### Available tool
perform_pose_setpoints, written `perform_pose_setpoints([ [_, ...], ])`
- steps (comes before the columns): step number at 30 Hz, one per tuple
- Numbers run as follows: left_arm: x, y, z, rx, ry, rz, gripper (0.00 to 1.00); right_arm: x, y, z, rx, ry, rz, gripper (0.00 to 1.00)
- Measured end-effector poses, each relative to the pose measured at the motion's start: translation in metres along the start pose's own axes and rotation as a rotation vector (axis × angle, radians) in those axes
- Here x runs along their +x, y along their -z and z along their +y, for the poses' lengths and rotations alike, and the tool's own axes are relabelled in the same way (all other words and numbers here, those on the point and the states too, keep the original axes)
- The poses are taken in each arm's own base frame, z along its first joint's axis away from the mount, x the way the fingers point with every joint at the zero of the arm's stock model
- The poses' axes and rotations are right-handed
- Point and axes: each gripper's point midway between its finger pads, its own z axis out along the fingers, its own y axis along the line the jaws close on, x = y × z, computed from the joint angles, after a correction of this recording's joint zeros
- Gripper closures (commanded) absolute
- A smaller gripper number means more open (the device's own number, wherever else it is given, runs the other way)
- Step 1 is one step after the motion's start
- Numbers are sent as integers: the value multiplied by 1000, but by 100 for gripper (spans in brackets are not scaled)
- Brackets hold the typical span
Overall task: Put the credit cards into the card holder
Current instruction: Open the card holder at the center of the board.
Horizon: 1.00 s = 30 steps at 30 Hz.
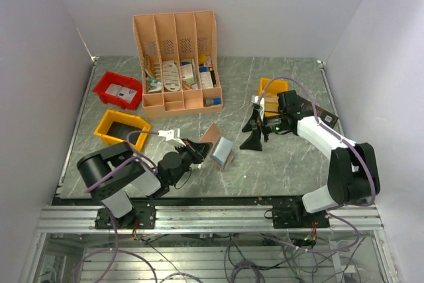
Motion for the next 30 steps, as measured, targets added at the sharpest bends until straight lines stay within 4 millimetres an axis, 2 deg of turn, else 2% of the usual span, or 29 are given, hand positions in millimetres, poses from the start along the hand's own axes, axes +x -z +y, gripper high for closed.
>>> perform_pose_setpoints([
  [1,-1,-1,0,-13,37,-34,93,10,-3,2,-9,-64,8,28],
  [3,-1,-3,3,-37,89,-93,93,17,-7,-1,-13,-149,8,51],
  [6,4,-7,15,-98,123,-150,93,18,-7,-12,21,-242,-2,71],
  [9,4,-18,12,-120,130,-213,93,22,-6,-27,83,-330,9,99],
  [12,7,-33,6,-133,142,-264,93,32,-6,-44,149,-407,37,100],
  [16,21,-42,19,-188,120,-292,88,52,-7,-58,222,-510,82,100],
  [18,25,-41,24,-207,110,-300,80,61,-8,-64,259,-557,103,100],
  [20,24,-40,25,-215,115,-313,68,66,-8,-68,284,-586,111,100],
  [25,17,-38,16,-205,147,-337,46,66,-11,-71,291,-630,99,100],
  [30,5,-27,0,-188,167,-341,41,55,-15,-59,191,-595,61,100],
])
